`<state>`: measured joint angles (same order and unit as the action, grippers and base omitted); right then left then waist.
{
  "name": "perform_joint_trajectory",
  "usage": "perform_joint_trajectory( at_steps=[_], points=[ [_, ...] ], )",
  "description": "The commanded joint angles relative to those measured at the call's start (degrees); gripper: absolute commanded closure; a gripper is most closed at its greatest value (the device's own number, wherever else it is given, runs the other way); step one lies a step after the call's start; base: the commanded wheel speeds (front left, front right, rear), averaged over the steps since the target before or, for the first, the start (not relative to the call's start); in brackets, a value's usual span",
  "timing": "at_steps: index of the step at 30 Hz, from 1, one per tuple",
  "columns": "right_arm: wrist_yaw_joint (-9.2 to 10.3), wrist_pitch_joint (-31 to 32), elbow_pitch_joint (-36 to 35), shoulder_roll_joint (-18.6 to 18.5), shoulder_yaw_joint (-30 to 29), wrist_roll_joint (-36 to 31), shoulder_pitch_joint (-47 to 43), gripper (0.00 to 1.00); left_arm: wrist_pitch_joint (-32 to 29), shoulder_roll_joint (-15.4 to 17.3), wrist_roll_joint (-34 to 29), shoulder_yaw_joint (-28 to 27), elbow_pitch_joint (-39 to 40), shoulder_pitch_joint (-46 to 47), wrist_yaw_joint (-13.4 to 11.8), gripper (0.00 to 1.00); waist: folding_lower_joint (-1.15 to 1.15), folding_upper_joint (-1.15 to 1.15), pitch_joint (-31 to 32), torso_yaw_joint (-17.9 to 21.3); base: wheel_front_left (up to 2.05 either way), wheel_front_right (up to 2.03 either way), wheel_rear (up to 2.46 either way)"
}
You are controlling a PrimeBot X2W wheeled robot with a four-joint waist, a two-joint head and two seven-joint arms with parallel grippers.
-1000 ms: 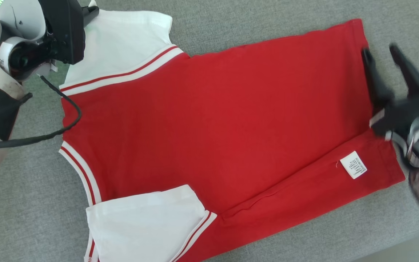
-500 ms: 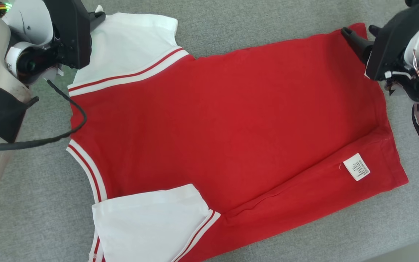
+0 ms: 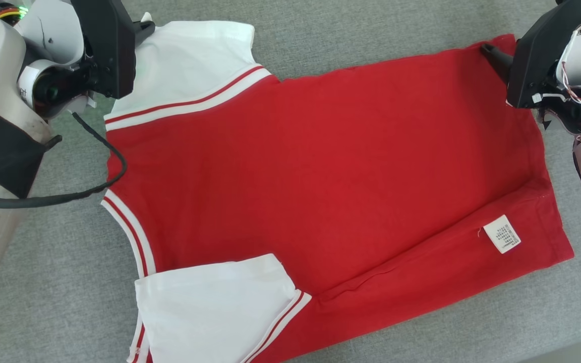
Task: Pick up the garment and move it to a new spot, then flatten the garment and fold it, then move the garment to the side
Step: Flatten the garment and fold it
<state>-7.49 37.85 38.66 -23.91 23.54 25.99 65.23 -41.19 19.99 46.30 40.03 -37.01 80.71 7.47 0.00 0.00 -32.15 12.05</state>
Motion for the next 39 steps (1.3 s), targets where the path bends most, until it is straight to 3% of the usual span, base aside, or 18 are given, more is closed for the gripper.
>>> perform_joint_trajectory(
  at_steps=[1, 2, 3, 4, 6, 16, 24, 28, 39],
  points=[
    [0.0, -0.33, 0.46, 0.26, 0.19, -0.67, 0.43, 0.23, 0.29, 0.07, 0.1, 0.38, -0.04, 0.06, 0.06, 1.0, 0.0, 0.0, -0.13, -0.24, 0.0, 0.0, 0.0],
    [0.0, -0.54, 0.74, 0.28, 0.22, -0.81, 0.48, 0.34, 0.28, 0.04, 0.17, 0.49, 0.01, 0.01, 0.06, 1.0, 0.0, 0.0, -0.17, -0.35, 0.0, 0.0, 0.0],
    [0.0, -0.7, 1.04, 0.28, 0.3, -1.03, 0.58, 0.51, 0.3, 0.01, 0.25, 0.56, 0.06, 0.02, 0.06, 1.0, 0.0, 0.0, -0.24, -0.46, 0.0, 0.0, 0.0],
    [0.0, -0.97, 1.39, 0.27, 0.39, -1.04, 0.69, 0.57, 0.36, 0.03, 0.27, 0.62, 0.12, 0.11, 0.06, 1.0, 0.0, 0.0, -0.31, -0.55, 0.0, 0.0, 0.0],
    [0.0, -1.91, 2.0, 0.13, 0.47, -1.14, 0.94, 1.0, 0.6, 0.17, 0.33, 0.68, 0.24, 0.27, 0.06, 1.0, 0.0, 0.0, -0.48, -0.75, 0.0, 0.0, 0.0],
    [0.02, -15.8, 3.4, -0.76, 1.09, -0.79, 2.6, 1.0, 9.8, 2.59, -1.87, 2.49, 2.96, 2.82, 0.06, 1.0, 0.0, 0.0, -0.73, -1.1, 0.0, 0.0, 0.0],
    [0.02, -26.34, 5.98, -1.45, 1.44, 4.49, 4.2, 1.0, 21.8, 3.94, -5.08, 2.93, 1.43, 6.66, 0.05, 1.0, 0.0, 0.0, -0.67, -1.68, 0.0, 0.0, 0.0],
    [0.02, -30.45, 6.9, -2.47, 1.82, 7.86, 5.38, 1.0, 27.81, 3.13, -5.35, 2.99, 0.36, 8.2, 0.05, 1.0, 0.0, 0.0, -0.46, -2.51, 0.0, 0.0, 0.0],
    [0.02, -27.18, 3.34, -8.5, 7.21, 22.59, -0.86, 1.0, 31.36, 3.86, 0.25, 4.57, 3.93, 0.11, 0.01, 1.0, 0.0, 0.0, 2.84, -5.72, 0.0, 0.0, 0.0]
  ],
)
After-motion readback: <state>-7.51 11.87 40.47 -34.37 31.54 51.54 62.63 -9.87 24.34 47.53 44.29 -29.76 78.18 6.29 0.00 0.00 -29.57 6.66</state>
